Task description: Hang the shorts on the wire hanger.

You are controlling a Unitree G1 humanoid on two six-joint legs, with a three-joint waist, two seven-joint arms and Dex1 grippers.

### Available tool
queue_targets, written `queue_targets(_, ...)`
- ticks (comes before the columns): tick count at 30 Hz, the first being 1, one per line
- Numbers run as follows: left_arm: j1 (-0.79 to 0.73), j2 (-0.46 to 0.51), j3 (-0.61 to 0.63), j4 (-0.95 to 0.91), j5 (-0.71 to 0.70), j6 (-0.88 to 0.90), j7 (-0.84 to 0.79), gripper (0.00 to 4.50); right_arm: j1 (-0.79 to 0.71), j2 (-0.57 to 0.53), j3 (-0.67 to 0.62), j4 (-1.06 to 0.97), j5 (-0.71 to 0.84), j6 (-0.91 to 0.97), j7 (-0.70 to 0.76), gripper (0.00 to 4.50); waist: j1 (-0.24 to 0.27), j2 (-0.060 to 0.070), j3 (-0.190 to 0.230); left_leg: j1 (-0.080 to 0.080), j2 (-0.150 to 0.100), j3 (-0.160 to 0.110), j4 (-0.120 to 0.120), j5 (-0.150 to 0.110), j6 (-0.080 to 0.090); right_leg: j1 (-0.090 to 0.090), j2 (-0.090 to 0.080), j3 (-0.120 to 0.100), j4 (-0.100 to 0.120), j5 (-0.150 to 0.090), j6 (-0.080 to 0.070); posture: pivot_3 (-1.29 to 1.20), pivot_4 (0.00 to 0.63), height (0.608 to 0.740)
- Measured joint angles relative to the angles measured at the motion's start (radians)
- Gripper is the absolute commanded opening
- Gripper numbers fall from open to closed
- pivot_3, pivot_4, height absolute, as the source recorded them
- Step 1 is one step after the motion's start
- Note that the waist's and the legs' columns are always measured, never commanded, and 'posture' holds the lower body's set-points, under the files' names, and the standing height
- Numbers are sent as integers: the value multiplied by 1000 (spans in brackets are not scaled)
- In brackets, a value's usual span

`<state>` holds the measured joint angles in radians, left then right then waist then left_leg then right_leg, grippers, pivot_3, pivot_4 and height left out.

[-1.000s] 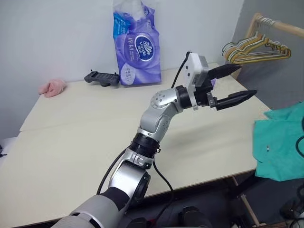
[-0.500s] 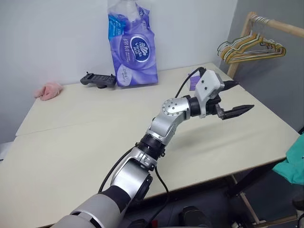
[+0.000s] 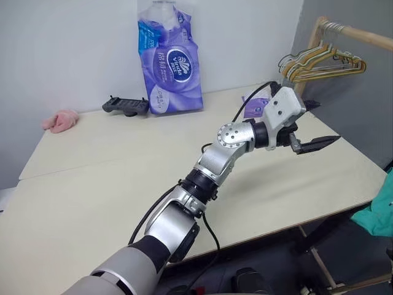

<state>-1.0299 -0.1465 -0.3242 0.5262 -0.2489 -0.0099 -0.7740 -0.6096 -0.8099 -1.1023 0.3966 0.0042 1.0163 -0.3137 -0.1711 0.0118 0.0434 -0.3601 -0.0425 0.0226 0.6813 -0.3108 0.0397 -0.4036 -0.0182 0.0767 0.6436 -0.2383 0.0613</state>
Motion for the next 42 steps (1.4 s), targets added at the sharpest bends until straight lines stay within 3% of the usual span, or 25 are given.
queue_targets(5, -2, 0, 0, 2, 0, 0, 1, 4500, 54, 20, 69, -74, -4, -9, -17, 4306, -1, 0, 0, 2, 0, 7, 0, -2, 3, -1, 1, 13, 0, 0, 4, -249, 28, 740)
queue_targets(6, -3, 0, 0, 2, 0, 0, 0, 4500, 64, 37, 78, -108, -5, -7, -23, 4487, -1, 0, 0, 2, -1, 8, 0, -2, 3, -1, 1, 14, 0, 0, 4, -249, 28, 740)
queue_targets(14, -5, 0, 2, 23, 0, -2, 0, 4500, 128, 193, 151, -482, -66, 59, -107, 4487, -2, 0, 0, 2, -1, 10, 0, -2, 4, -1, 3, 20, 0, 0, 7, -266, 33, 740)
queue_targets(23, -25, 0, 21, 42, 5, -21, 23, 4500, 117, 281, 430, -746, -133, 69, -95, 4487, -27, -1, 1, 2, 0, 10, 0, -3, 4, -2, 4, 21, 0, 0, 7, -246, 35, 740)
queue_targets(26, -27, 1, 34, 65, 24, -39, 76, 4500, 75, 339, 541, -741, -87, 9, -4, 4487, -35, -2, 1, 3, 0, 10, -1, -3, 4, -2, 4, 21, 0, 0, 7, -234, 35, 740)
queue_targets(34, -2, 32, 189, 173, 118, -38, 443, 4500, 56, 379, 772, -580, 58, -174, 298, 4487, -26, -12, 7, 3, 0, 7, -1, -3, 4, -2, 3, 19, 0, 1, 8, -171, 41, 740)
queue_targets(39, 130, 87, 280, 150, 140, 70, 626, 4500, 67, 448, 889, -539, 111, -265, 432, 4487, -21, -15, 9, 5, 1, 5, -1, -3, 4, -3, -1, 17, 2, 4, 4, -97, 46, 740)
queue_targets(42, 310, 128, 324, 10, 155, 193, 724, 4500, 121, 526, 969, -552, 149, -326, 505, 4487, -13, -15, 9, 6, 2, 2, -1, -5, 0, -4, -3, 15, 5, 4, 3, -66, 44, 740)
